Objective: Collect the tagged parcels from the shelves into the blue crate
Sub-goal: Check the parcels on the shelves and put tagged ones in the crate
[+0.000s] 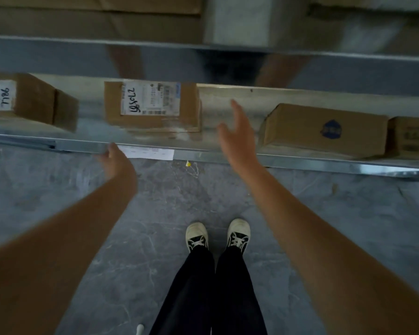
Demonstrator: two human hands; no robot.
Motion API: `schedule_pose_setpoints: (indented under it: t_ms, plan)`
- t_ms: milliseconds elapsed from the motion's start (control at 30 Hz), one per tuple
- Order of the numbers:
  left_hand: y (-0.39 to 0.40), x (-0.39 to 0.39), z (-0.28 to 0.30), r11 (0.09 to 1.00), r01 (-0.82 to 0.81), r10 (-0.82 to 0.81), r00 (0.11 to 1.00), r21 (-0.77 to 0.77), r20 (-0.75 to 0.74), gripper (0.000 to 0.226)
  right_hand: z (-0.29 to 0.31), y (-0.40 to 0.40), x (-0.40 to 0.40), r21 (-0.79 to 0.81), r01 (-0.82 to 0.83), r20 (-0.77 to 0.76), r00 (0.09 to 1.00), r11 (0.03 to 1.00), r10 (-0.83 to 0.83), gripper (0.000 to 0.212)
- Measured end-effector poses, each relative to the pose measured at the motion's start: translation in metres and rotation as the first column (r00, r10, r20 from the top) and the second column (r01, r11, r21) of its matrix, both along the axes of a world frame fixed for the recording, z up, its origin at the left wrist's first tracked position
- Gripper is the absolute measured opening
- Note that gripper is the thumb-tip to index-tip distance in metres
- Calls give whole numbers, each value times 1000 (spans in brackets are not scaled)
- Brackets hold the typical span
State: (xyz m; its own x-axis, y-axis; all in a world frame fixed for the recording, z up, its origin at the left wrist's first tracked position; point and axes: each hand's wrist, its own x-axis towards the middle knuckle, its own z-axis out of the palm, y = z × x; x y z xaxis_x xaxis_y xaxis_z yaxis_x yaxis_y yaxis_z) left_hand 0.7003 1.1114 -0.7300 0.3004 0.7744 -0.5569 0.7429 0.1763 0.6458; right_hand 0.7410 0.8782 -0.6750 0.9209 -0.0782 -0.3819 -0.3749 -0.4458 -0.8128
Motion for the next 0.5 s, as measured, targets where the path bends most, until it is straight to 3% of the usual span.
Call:
schedule_pose_setpoints:
  t_ms: [67, 167, 267, 333, 400, 500]
  plan:
    - [-32, -26, -9, 995, 60, -64, 997, -77, -46, 31, -3, -44, -14, -120, 172, 167, 974, 978, -151, 50]
    - [-111, -39, -4, 946, 274, -282, 959, -176, -24, 21, -8, -119, -23, -308, 404, 261, 907, 862, -332, 45]
    - [-180, -24, 7, 838, 501, -499, 864, -215, 67, 19, -10, -184, -25, -460, 461, 178, 885, 759, -429, 50]
    - [-220, -7, 17, 767, 588, -579, 807, -257, 119, 30, -16, -214, -27, -500, 457, 103, 874, 735, -474, 55]
    - [-252, 8, 29, 701, 645, -621, 762, -303, 185, 44, -21, -233, -29, -497, 468, 46, 855, 731, -516, 60]
    - [-281, 30, 37, 637, 686, -659, 722, -352, 213, 45, -20, -245, -26, -362, 556, -66, 785, 748, -616, 66]
